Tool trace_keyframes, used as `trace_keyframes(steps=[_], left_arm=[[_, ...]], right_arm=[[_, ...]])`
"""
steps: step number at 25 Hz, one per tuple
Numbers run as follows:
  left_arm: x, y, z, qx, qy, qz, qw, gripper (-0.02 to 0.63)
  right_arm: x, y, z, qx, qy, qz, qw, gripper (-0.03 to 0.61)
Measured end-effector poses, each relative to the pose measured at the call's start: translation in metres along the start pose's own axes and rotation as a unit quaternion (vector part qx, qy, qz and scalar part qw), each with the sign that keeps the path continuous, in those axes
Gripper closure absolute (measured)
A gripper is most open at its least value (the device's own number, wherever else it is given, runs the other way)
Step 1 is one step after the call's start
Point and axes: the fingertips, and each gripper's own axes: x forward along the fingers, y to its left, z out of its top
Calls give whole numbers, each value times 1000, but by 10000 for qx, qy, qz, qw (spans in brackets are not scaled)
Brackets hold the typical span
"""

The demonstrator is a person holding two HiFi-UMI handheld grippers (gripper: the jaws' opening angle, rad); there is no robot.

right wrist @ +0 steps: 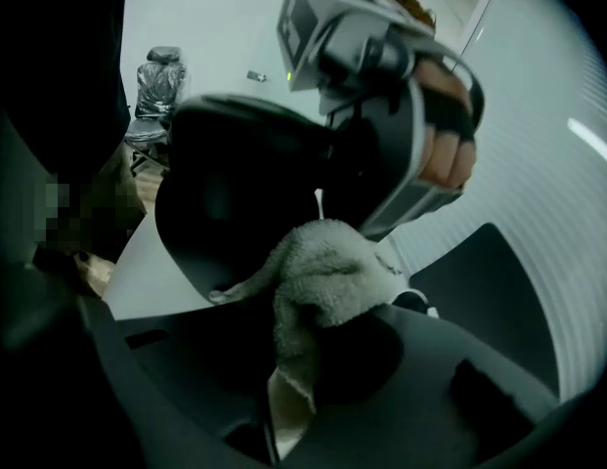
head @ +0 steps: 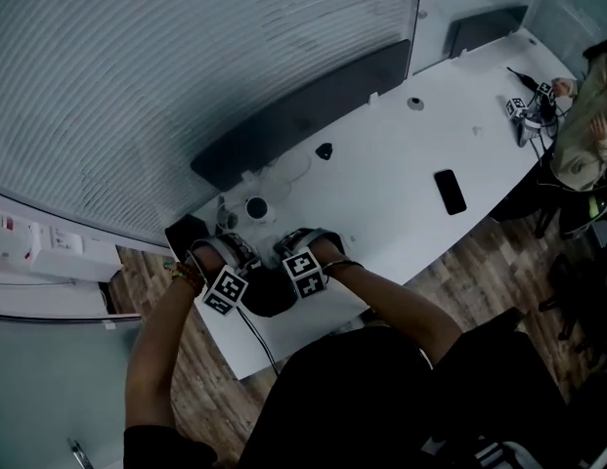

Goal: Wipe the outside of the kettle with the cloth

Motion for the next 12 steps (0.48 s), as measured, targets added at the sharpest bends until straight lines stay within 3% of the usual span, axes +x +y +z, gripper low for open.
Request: trace_keyframes(steps=[8, 10, 12], left_arm=[[6, 9, 6, -49, 164, -17, 9999, 517], [6, 6, 5, -137, 162, 3, 9998, 517], [4, 2, 5, -310, 134, 37, 9994, 517]], right_arm=[[48, 94, -62, 974, 504, 1141, 9874, 514], [49, 103, -64, 1372, 421, 1073, 9838, 514], [41, 93, -63, 1893, 231, 674, 9793, 514]])
